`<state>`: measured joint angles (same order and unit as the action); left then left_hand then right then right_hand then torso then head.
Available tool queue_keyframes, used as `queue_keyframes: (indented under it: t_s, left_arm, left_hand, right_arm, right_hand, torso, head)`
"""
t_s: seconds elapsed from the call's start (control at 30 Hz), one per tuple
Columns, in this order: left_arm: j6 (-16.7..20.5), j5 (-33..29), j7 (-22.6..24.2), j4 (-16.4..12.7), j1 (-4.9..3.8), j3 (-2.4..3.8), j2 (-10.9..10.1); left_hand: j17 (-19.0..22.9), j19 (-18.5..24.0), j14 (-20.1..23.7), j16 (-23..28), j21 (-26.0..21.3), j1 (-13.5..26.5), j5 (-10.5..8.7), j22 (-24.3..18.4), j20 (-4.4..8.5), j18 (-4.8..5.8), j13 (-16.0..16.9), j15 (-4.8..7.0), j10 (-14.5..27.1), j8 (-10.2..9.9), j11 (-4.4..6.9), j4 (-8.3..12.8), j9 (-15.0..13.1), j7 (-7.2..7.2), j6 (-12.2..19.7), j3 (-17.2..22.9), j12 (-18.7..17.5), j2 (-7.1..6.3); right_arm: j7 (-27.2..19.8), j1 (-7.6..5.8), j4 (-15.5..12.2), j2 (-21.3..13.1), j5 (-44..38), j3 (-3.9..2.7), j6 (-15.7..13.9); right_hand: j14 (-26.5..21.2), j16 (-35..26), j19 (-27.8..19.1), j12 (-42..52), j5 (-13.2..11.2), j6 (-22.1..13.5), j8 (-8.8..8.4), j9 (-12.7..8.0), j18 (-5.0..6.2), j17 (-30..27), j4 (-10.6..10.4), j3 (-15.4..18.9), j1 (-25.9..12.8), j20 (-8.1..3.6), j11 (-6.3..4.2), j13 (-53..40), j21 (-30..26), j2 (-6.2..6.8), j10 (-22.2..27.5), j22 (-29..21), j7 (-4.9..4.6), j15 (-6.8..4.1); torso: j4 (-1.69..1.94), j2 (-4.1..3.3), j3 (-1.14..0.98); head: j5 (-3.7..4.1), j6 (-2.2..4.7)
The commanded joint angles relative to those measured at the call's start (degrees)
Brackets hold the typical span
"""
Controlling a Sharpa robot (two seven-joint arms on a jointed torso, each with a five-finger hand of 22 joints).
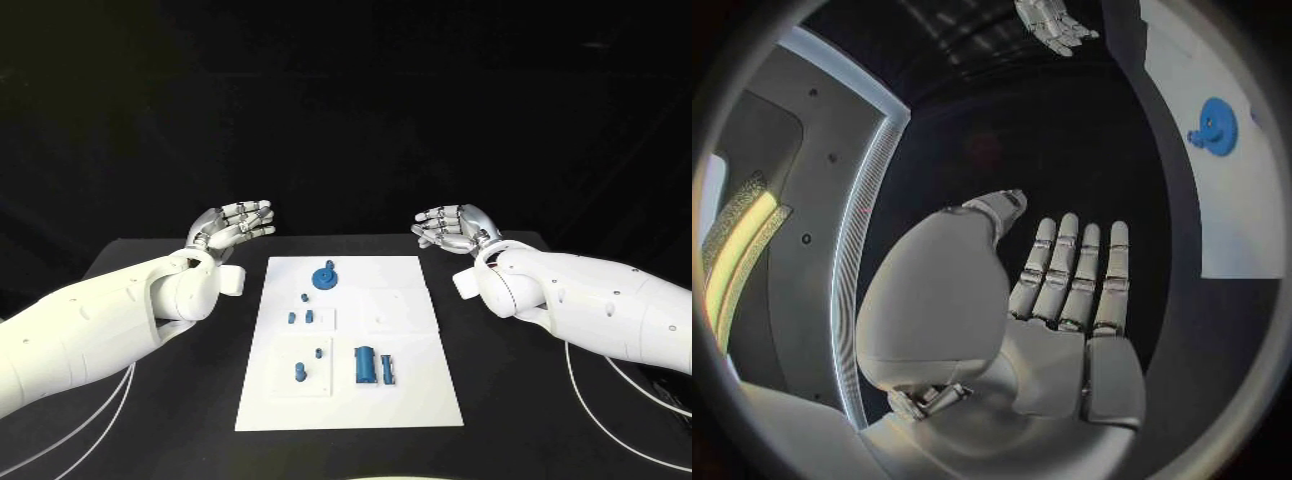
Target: Assemble the parts on the task board
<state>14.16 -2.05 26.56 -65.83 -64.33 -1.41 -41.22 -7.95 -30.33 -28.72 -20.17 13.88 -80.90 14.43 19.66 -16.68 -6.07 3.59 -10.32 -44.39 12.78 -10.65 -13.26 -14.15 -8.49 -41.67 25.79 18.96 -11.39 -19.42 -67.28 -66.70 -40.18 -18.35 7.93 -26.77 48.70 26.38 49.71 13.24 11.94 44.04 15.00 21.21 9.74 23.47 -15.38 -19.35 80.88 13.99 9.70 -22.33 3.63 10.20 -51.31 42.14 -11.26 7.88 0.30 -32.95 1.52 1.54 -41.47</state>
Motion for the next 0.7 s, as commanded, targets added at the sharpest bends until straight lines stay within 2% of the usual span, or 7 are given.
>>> queue_keyframes:
  t_s: [0.03,0.07,0.17,0.37,0.4,0.53,0.7]
  left_arm:
    - [4.95,-3.63,3.41,0.83,0.00,0.07,0.88]
    - [0.73,-0.47,0.34,0.39,0.00,0.01,0.40]
    - [1.27,-0.43,0.40,-0.06,0.08,0.03,0.33]
    - [5.90,-0.03,0.85,-3.94,0.74,0.26,-0.28]
    - [7.08,0.07,0.97,-4.94,0.91,0.31,-0.44]
    - [13.60,0.64,1.62,-10.40,1.84,0.63,-1.30]
    - [22.35,1.39,2.48,-17.74,3.09,1.05,-2.46]
  left_hand:
    - [2.77,4.00,6.57,7.39,-4.43,0.68,0.02,-4.27,0.00,1.93,-0.04,0.24,2.05,-2.34,0.98,-0.55,1.73,-0.02,3.96,-2.52,-5.33,0.24]
    - [7.95,30.33,28.72,20.17,-13.88,24.29,-14.43,-19.66,16.68,6.07,-3.59,10.32,44.39,-12.78,10.65,13.26,14.15,8.49,41.67,-25.79,-18.96,11.39]
    - [7.95,30.33,28.72,20.17,-13.88,28.61,-14.43,-19.66,16.68,6.07,-3.59,10.32,44.39,-12.78,10.65,13.26,14.15,8.49,41.67,-25.79,-18.96,11.39]
    - [7.95,30.33,28.72,20.17,-13.88,40.37,-14.43,-19.66,16.68,6.07,-3.59,10.32,44.39,-12.78,10.65,13.26,14.15,8.49,41.67,-25.79,-18.96,11.39]
    - [7.95,30.33,28.72,20.17,-13.88,80.90,-14.43,-19.66,16.68,6.07,-3.59,10.32,44.39,-12.78,10.65,13.26,14.15,8.49,41.67,-25.79,-18.96,11.39]
    - [7.95,30.33,28.72,20.17,-13.88,80.90,-14.43,-19.66,16.68,6.07,-3.59,10.32,44.39,-12.78,10.65,13.26,14.15,8.49,41.67,-25.79,-18.96,11.39]
    - [7.95,30.33,28.72,20.17,-13.88,80.90,-14.43,-19.66,16.68,6.07,-3.59,10.32,44.39,-12.78,10.65,13.26,14.15,8.49,41.67,-25.79,-18.96,11.39]
  right_arm:
    - [-5.52,-0.01,1.80,1.27,6.56,-0.12,4.82]
    - [-0.70,-0.03,0.79,0.54,1.09,-0.06,0.45]
    - [-0.92,0.13,0.26,0.43,1.47,-0.24,0.05]
    - [-2.79,1.51,-4.39,-0.55,4.81,-1.76,-3.39]
    - [-3.26,1.86,-5.56,-0.79,5.65,-2.14,-4.25]
    - [-5.87,3.79,-12.05,-2.16,10.31,-4.26,-9.06]
    - [-8.69,5.88,-19.06,-3.63,15.34,-6.56,-14.25]
  right_hand:
    - [0.25,-5.36,-1.80,-2.85,-0.21,0.50,-1.37,-1.38,0.74,-3.80,0.84,-0.26,-1.14,0.99,0.64,5.98,-0.04,-0.43,-0.81,-6.29,-1.54,0.65]
    - [-48.70,-26.38,-49.71,-13.24,-11.94,-44.04,-15.00,-21.21,-9.74,-23.47,15.38,19.35,-24.58,-13.99,-9.70,22.33,-3.63,-10.20,51.31,-42.14,11.26,-7.88]
    - [-48.70,-26.38,-49.71,-13.24,-11.94,-44.04,-15.00,-21.21,-9.74,-23.47,15.38,19.35,-29.09,-13.99,-9.70,22.33,-3.63,-10.20,51.31,-42.14,11.26,-7.88]
    - [-48.70,-26.38,-49.71,-13.24,-11.94,-44.04,-15.00,-21.21,-9.74,-23.47,15.38,19.35,-40.63,-13.99,-9.70,22.33,-3.63,-10.20,51.31,-42.14,11.26,-7.88]
    - [-48.70,-26.38,-49.71,-13.24,-11.94,-44.04,-15.00,-21.21,-9.74,-23.47,15.38,19.35,-80.88,-13.99,-9.70,22.33,-3.63,-10.20,51.31,-42.14,11.26,-7.88]
    - [-48.70,-26.38,-49.71,-13.24,-11.94,-44.04,-15.00,-21.21,-9.74,-23.47,15.38,19.35,-80.88,-13.99,-9.70,22.33,-3.63,-10.20,51.31,-42.14,11.26,-7.88]
    - [-48.70,-26.38,-49.71,-13.24,-11.94,-44.04,-15.00,-21.21,-9.74,-23.47,15.38,19.35,-80.88,-13.99,-9.70,22.33,-3.63,-10.20,51.31,-42.14,11.26,-7.88]
  torso:
    - [0.04,0.17,-0.30]
    - [0.01,0.07,-0.03]
    - [-0.01,0.14,-0.09]
    - [-0.11,0.72,-0.60]
    - [-0.14,0.87,-0.73]
    - [-0.24,1.44,-1.23]
    - [-0.30,1.76,-1.51]
  head:
    - [-0.79,1.12]
    - [-0.23,0.30]
    - [-0.28,0.57]
    - [-0.73,2.90]
    - [-0.85,3.49]
    - [-1.29,5.78]
    - [-1.53,7.04]
